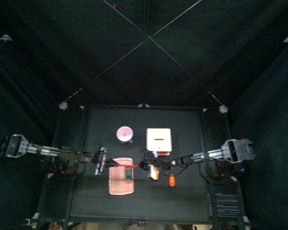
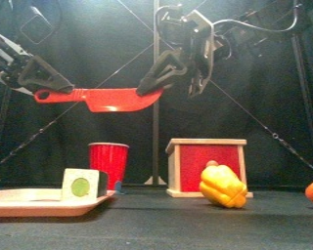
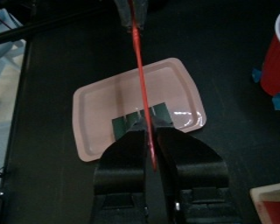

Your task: Grab knife with other hand

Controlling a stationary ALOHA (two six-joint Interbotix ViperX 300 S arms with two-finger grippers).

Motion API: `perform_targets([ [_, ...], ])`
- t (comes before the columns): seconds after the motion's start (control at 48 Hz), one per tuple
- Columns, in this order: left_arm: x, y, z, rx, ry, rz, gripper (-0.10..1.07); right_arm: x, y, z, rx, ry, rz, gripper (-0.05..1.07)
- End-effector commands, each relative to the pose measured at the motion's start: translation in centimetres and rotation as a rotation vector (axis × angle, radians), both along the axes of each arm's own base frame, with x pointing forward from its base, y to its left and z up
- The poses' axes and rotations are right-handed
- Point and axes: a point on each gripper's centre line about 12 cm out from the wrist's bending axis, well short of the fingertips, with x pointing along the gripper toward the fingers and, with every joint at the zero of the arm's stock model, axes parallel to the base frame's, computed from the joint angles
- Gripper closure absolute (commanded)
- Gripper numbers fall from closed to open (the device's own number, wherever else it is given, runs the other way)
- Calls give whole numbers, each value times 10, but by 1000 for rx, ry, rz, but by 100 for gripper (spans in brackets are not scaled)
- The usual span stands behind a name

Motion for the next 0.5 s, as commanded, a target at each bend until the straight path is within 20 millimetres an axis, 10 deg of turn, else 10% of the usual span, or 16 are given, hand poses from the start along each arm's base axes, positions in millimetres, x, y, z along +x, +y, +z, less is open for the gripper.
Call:
perform_targets([
  [0.0,-4,-5,-6,2,31,-14,65,1,-6,-1,-52,-9,-21,60],
  [0.479,-11,0,-20,-2,125,31,65,13,-9,-23,-106,25,-44,60],
])
